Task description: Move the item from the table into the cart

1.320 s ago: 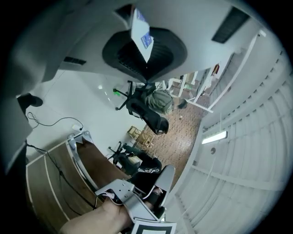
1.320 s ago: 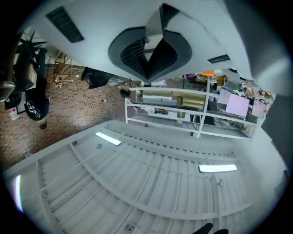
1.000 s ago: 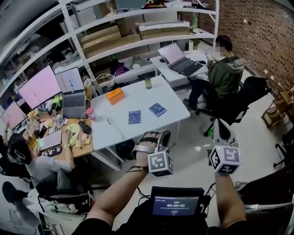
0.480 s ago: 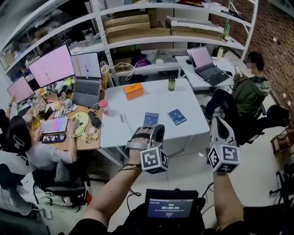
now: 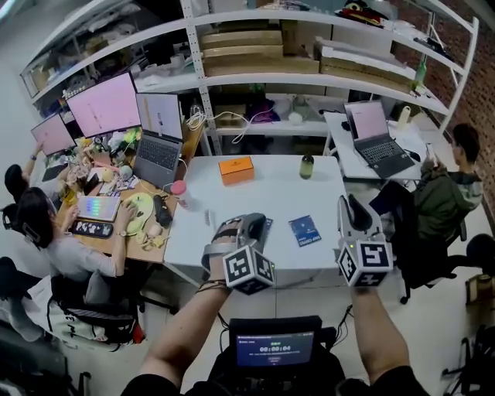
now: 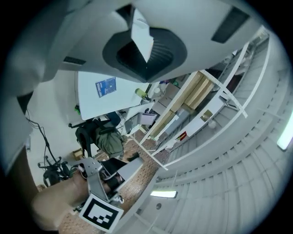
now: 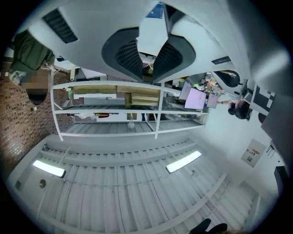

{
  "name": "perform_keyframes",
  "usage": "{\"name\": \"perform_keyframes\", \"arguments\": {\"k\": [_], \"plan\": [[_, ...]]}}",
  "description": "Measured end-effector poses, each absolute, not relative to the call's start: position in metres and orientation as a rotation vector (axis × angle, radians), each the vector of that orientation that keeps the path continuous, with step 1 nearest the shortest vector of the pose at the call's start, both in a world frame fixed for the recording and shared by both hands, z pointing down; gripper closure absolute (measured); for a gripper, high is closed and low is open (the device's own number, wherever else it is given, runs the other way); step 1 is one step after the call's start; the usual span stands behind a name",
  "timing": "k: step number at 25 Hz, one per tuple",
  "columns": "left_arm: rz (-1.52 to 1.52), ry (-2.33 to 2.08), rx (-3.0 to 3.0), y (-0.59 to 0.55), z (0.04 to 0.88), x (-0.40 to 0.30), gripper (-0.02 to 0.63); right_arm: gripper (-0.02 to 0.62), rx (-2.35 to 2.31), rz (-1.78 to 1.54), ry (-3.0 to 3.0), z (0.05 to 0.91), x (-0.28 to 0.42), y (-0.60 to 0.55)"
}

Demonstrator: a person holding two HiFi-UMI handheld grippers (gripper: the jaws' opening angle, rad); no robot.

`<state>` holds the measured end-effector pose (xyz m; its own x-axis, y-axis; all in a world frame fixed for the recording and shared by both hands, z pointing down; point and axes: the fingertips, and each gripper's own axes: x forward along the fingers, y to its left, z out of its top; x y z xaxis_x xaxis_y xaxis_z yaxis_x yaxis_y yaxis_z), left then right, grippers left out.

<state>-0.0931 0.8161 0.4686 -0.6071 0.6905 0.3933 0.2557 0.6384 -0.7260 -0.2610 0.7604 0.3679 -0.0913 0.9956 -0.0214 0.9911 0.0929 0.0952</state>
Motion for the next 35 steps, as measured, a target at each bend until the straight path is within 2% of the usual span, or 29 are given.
{"name": "perform_keyframes", "arguments": {"k": [6,8,10,12,15,17,20,22,24,28,29,35], "plan": [[0.674,-2.226,-0.775,0.872,0.472,-0.128,0.604,0.523,2.201,0.121,2.203,0.387,-0.293,0.835],[0.588,-2.280,-0.774,0.896,0.480,-0.135,0.604,0.433,2.258,0.141,2.196,0.397,-0.297,0.863],[0.478,-2.338,-0.788,0.923,0.486,-0.140,0.586,0.378,2.320,0.156,2.208,0.411,-0.299,0.891],[0.262,-2.429,-0.789,0.948,0.491,-0.142,0.577,0.368,2.366,0.207,2.232,0.430,-0.300,0.916],[0.024,-2.502,-0.826,0.990,0.499,-0.140,0.577,0.368,2.416,0.363,2.257,0.467,-0.302,0.953],[-0.034,-2.508,-0.834,1.014,0.513,-0.141,0.577,0.313,2.468,0.473,2.268,0.497,-0.304,0.975],[-0.185,-2.515,-0.798,1.036,0.540,-0.150,0.577,0.313,2.528,0.596,2.317,0.546,-0.310,0.998],[-0.302,-2.514,-0.747,1.041,0.555,-0.163,0.528,0.312,2.650,0.671,2.345,0.581,-0.311,1.007],[-0.385,-2.501,-0.724,1.044,0.568,-0.179,0.528,0.269,2.815,0.789,2.329,0.621,-0.309,1.009],[-0.481,-2.418,-0.749,1.049,0.601,-0.202,0.528,0.244,2.924,1.021,2.311,0.680,-0.315,1.006],[-0.508,-2.396,-0.749,1.050,0.612,-0.207,0.528,0.189,2.936,1.088,2.292,0.693,-0.316,1.005],[-0.686,-2.278,-0.783,1.062,0.678,-0.236,0.523,0.181,2.930,1.499,2.214,0.779,-0.339,1.001]]}}
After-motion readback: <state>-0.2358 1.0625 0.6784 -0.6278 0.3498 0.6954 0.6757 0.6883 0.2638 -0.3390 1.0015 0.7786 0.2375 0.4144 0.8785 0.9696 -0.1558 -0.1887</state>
